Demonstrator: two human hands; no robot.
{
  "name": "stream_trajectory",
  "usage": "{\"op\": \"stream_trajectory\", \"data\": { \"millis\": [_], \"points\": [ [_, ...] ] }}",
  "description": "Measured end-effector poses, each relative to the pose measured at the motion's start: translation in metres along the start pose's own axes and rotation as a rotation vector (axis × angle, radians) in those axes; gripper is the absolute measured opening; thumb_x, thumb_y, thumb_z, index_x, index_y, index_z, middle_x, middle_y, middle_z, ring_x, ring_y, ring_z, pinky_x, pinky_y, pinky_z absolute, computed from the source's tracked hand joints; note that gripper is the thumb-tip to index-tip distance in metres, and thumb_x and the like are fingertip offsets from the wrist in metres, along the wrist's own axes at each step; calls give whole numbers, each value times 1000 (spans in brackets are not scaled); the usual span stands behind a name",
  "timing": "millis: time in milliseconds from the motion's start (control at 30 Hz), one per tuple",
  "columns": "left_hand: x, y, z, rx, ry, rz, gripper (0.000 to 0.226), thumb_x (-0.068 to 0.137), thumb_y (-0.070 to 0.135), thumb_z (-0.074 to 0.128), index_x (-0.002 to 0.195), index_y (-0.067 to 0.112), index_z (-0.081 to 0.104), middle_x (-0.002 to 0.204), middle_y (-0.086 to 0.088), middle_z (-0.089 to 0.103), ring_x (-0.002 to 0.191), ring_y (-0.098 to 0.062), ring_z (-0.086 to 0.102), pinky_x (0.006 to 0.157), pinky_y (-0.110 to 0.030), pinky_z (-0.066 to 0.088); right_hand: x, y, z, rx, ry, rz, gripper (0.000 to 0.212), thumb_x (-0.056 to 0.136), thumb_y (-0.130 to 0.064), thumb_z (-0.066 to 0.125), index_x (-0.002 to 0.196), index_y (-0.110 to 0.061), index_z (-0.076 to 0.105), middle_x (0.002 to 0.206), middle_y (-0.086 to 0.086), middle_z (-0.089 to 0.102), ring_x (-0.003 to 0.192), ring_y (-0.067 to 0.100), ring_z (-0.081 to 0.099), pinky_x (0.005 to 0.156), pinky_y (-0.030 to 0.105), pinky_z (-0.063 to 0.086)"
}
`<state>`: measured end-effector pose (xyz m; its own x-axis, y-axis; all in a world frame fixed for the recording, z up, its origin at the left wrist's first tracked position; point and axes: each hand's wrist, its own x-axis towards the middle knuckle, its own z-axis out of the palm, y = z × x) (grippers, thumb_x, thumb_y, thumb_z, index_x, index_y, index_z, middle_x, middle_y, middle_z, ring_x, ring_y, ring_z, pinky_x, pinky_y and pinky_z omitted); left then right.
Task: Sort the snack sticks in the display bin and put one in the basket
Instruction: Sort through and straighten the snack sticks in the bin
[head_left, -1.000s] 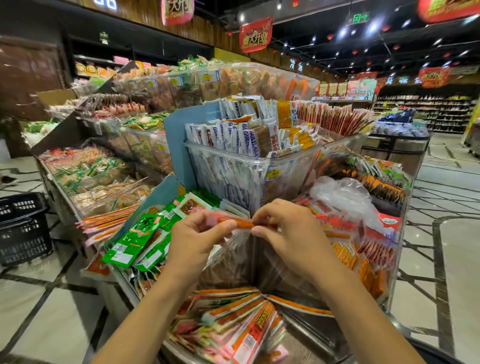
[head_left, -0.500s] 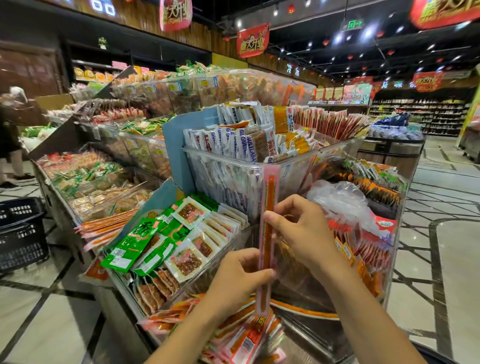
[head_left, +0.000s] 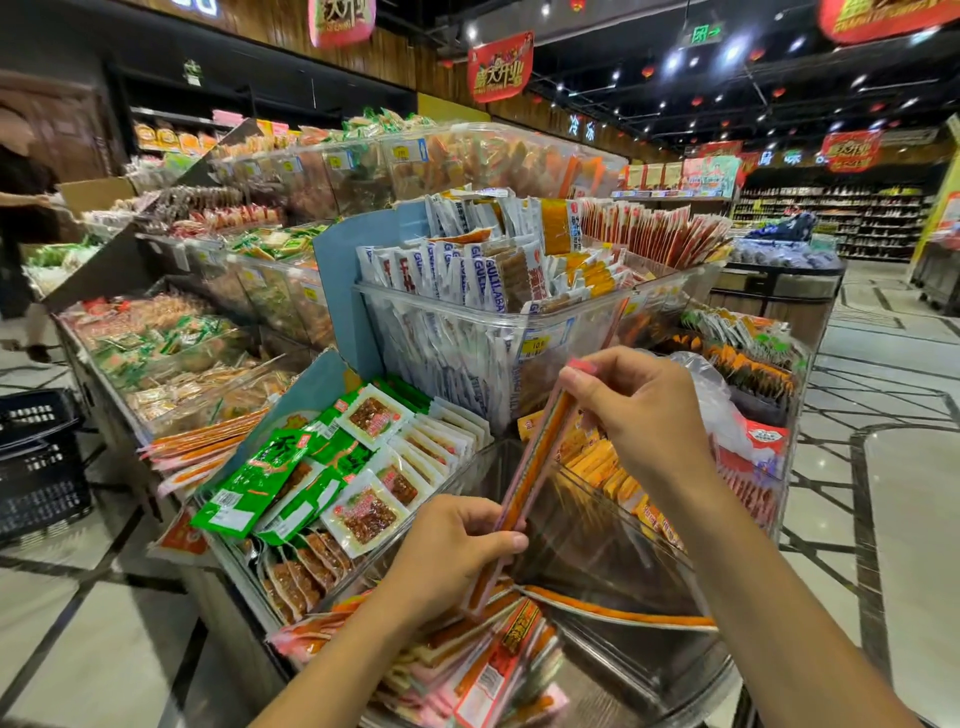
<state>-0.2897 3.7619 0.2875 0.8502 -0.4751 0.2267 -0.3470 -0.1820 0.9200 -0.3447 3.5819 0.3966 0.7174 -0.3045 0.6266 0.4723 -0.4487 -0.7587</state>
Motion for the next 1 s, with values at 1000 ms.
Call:
{"op": "stream_trajectory", "data": {
  "millis": [1000],
  "points": [
    [51, -17, 78, 1098, -272, 228, 14, 83, 32, 65, 91, 25, 55, 101, -4, 66, 97, -30, 64, 77, -39, 52, -87, 69, -95, -620, -25, 228, 18, 82, -23, 77, 71, -31, 65, 62, -8, 58, 62, 1, 53, 58, 24, 38]
  ]
}}
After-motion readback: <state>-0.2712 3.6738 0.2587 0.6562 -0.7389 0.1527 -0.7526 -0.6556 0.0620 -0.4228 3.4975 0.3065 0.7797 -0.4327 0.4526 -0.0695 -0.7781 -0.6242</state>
